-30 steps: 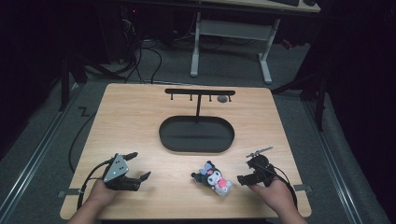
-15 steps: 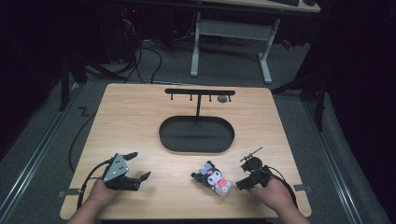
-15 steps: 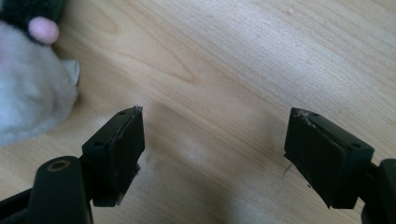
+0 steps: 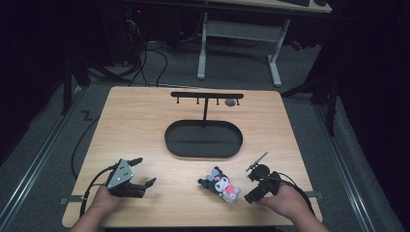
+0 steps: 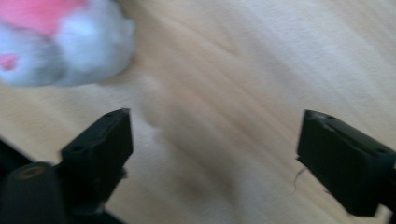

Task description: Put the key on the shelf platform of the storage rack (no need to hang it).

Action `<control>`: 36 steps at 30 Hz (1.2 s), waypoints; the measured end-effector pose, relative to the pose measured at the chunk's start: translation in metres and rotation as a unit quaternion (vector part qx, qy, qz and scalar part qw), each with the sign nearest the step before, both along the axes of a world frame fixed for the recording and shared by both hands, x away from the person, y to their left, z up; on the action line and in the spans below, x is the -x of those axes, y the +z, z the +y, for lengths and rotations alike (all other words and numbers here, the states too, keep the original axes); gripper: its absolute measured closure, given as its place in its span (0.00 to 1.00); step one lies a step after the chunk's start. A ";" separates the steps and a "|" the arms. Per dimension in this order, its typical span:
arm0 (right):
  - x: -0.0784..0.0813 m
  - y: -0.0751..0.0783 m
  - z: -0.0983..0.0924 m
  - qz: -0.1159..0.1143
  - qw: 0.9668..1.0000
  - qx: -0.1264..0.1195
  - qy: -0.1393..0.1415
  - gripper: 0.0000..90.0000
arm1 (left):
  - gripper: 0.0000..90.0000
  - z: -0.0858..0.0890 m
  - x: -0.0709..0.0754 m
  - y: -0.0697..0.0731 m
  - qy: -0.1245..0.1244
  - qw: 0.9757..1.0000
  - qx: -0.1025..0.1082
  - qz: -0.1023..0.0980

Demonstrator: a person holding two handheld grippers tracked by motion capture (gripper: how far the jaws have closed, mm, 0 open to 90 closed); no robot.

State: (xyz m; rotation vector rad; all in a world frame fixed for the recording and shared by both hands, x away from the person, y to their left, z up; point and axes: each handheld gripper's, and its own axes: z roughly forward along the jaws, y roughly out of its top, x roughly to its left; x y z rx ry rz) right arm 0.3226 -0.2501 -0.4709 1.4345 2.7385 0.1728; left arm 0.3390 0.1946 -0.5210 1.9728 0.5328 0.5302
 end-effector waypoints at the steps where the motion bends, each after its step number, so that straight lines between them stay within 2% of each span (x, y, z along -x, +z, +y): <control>1: 0.000 0.001 0.001 -0.001 1.000 0.000 0.005 0.04 | 0.17 0.000 0.000 0.000 0.000 1.000 0.000 0.000; 3: 0.002 0.003 0.004 -0.004 1.000 0.001 0.005 0.00 | 0.17 0.000 0.000 0.000 0.001 1.000 0.001 0.000; 7: 0.004 0.007 0.011 -0.006 1.000 -0.015 0.003 0.00 | 0.17 0.000 0.000 0.000 0.001 1.000 0.000 0.000; 10: 0.005 0.009 0.018 -0.010 1.000 -0.014 0.021 0.00 | 0.17 0.000 0.000 0.000 0.001 1.000 0.000 0.000; 17: 0.006 0.010 0.034 -0.014 0.999 -0.020 0.039 0.00 | 0.17 0.000 0.000 0.000 0.002 1.000 0.000 0.001; 19: 0.008 0.010 0.038 -0.010 0.999 -0.024 0.023 0.00 | 0.17 0.000 0.000 0.000 0.001 1.000 0.000 0.001; 20: 0.006 0.009 0.038 -0.015 0.999 -0.025 0.041 0.00 | 0.17 0.000 0.000 0.000 0.001 1.000 0.000 0.001; 21: 0.006 0.008 0.040 -0.016 0.998 -0.024 0.047 0.00 | 0.17 0.000 0.000 0.000 0.001 1.000 0.000 0.001; 23: 0.006 0.006 0.044 -0.013 0.998 -0.028 0.048 0.00 | 0.17 0.000 0.000 0.000 0.001 1.000 0.001 0.002; 24: 0.008 0.006 0.048 -0.006 0.999 -0.027 0.033 0.00 | 0.17 0.000 0.000 0.000 0.001 1.000 0.001 0.002; 25: 0.004 0.004 0.047 -0.019 0.997 -0.028 0.067 0.00 | 0.17 0.000 0.000 0.000 0.001 1.000 0.000 0.002; 26: 0.009 0.005 0.053 -0.001 0.999 -0.024 0.026 0.00 | 0.17 0.000 0.000 0.000 0.001 1.000 0.000 0.001; 27: 0.004 0.002 0.052 -0.016 0.997 -0.029 0.066 0.00 | 0.17 0.000 0.000 0.000 0.001 1.000 0.000 0.002; 28: 0.005 0.002 0.055 -0.011 0.998 -0.029 0.056 0.00 | 0.17 0.000 0.000 0.000 0.001 1.000 0.000 0.002; 36: 0.002 -0.004 0.070 -0.012 0.997 -0.027 0.070 0.00 | 0.17 0.000 0.000 0.000 0.000 1.000 0.000 0.002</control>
